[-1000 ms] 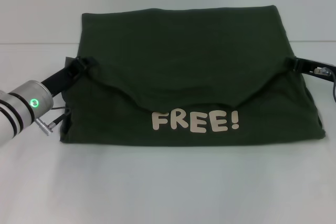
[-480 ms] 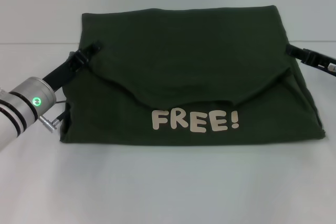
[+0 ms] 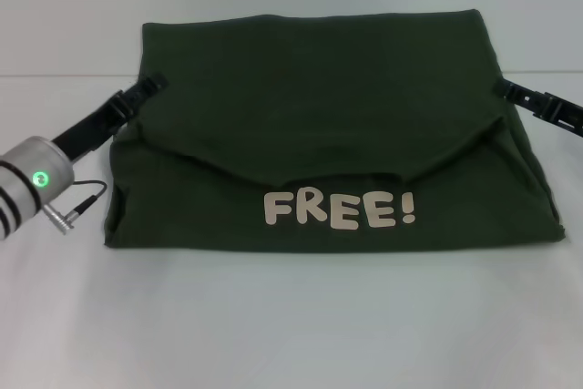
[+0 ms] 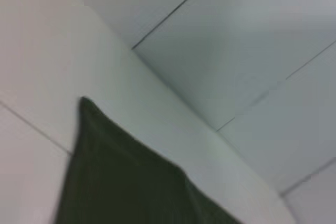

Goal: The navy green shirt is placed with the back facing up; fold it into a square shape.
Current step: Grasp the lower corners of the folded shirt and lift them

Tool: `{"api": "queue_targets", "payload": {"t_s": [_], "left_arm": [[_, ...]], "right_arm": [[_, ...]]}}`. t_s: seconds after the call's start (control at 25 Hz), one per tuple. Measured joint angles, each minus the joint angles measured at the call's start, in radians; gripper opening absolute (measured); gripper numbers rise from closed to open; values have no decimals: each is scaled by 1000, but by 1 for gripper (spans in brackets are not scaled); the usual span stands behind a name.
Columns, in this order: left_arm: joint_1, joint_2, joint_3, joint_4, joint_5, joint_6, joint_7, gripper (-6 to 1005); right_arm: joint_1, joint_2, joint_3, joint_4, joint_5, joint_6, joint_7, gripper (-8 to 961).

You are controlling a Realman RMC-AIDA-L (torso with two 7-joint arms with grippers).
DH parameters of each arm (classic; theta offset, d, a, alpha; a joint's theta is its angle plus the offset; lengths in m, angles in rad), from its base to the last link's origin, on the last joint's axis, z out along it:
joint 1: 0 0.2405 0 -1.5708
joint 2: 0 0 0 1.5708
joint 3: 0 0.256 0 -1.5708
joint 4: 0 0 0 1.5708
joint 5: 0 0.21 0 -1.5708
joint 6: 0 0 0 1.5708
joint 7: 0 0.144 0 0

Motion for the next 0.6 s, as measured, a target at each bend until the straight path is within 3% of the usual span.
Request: {"api": "queue_targets", "payload": {"t_s": [0.04,0.24,0.36,0.6], "left_arm": [[-6,-1,24,-2,0,-14,-1,862],[-10,-4,89,17,3,4,-40,925],[24,13,101,67,37,87,-149,923],[64,76,95,280,458,399,-479,919]], "right_arm": [[0,1,0,0,0,4,-2,902],[-1,5,0,-3,1,4,-15,911],[-9,-3,-6,-3,-9,-30,-16,915],[-28,-38,-10,-4,-135,-226,-22,916]]}}
